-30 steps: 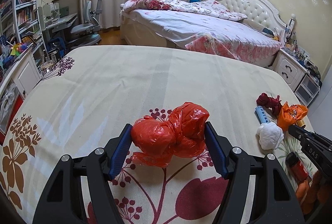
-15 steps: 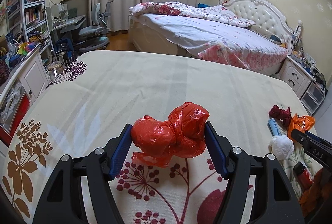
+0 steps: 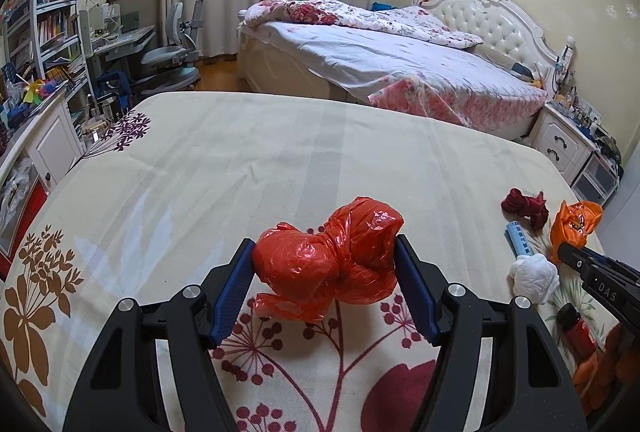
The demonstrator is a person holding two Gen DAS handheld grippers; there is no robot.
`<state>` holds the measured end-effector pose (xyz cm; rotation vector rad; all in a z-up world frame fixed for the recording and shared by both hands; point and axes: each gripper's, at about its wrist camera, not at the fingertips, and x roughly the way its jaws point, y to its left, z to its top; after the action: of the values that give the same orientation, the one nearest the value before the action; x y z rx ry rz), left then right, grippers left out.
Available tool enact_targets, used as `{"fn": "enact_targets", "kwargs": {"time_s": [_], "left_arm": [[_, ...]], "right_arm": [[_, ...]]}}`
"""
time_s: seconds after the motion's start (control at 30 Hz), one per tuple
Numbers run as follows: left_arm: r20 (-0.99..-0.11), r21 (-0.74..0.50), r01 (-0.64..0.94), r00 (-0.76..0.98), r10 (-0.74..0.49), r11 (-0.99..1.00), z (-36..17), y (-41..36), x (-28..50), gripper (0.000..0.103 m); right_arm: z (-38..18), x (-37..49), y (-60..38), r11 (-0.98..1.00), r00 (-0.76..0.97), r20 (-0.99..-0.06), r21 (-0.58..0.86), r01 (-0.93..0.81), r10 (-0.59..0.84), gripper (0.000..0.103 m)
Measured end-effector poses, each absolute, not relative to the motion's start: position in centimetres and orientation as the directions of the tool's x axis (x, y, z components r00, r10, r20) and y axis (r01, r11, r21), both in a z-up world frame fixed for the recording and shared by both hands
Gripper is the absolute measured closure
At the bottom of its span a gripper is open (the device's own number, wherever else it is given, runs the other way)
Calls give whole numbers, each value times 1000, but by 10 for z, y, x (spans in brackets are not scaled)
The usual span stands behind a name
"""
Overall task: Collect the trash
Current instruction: 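Carry both bags over the black bin and open both tools to release them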
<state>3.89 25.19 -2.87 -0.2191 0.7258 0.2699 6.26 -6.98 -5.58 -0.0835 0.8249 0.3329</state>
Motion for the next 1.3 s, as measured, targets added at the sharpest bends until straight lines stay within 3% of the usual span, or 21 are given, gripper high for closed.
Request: {"fn": "enact_targets", "kwargs": {"time_s": [0.6,1.3], "left_arm": [[-623,-132,-121,782,13,984,-3,154,28,36],[-572,-88,234,784,-241,968,8,-30,53,36]], "right_arm": [[-25,16,-162,973,728,-662,6,-230,177,77],[-48,16,-305,999,746,-666,28,38,-10,77]]}}
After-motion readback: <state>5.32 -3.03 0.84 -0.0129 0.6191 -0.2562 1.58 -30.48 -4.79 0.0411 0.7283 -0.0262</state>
